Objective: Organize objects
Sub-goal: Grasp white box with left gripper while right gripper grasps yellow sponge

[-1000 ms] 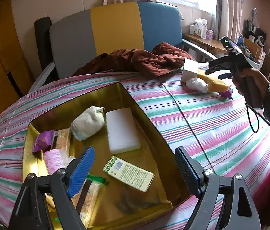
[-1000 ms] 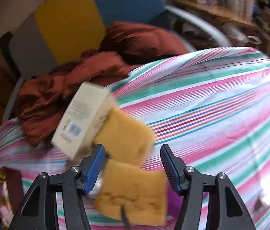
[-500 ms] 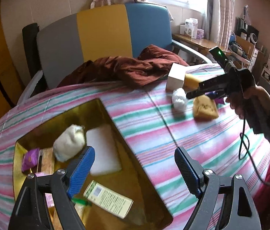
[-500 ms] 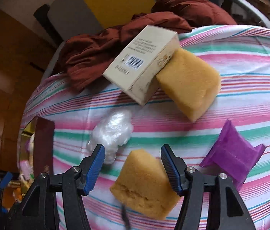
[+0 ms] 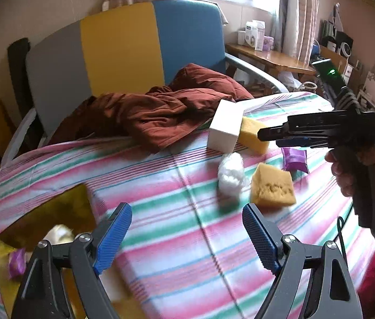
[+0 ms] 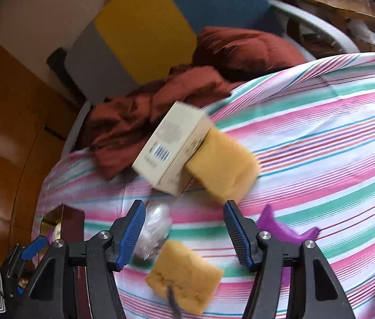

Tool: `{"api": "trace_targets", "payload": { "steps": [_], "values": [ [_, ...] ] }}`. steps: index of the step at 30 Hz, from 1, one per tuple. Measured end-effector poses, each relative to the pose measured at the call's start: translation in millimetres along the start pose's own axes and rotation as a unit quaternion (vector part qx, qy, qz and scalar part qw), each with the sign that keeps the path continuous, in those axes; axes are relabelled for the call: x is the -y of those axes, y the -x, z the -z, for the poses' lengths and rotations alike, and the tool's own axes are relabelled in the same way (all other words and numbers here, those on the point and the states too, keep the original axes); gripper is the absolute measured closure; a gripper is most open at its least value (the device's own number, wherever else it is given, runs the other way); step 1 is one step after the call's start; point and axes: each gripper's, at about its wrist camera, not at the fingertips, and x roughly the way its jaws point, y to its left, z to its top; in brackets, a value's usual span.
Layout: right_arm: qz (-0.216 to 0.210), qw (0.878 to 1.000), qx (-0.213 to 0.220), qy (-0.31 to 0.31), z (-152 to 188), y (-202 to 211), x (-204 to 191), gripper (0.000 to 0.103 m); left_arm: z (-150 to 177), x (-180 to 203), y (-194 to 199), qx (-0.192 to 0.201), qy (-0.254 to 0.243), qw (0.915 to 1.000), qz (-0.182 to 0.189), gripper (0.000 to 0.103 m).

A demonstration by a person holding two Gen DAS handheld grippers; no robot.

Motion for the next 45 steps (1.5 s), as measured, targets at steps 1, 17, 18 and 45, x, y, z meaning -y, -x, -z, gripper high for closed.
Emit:
{"api": "trace_targets", "payload": {
  "steps": [1, 17, 18, 45],
  "values": [
    [0.0, 1.0, 0.002, -0.007, -2, 1, 3, 0.041, -6, 3, -9, -0.004, -0.003, 1.0, -0.001, 0.017],
    [0.1, 0.994, 0.043, -0.016, -12, 13, 24, 0.041, -101, 49, -113, -0.001, -0.122, 0.9925, 0.014, 0.017],
    [0.103, 0.994, 0.045, -0.016, -13, 14, 25, 0.041, -105, 52, -120, -0.005, -0.127, 0.9917, 0.019, 0.017],
    [0.202, 0.964, 0.007, 0.174, -9, -27, -23, 0.029, -101, 1, -121, -0.036, -0.051, 0.9931, 0.099, 0.052]
  ]
}}
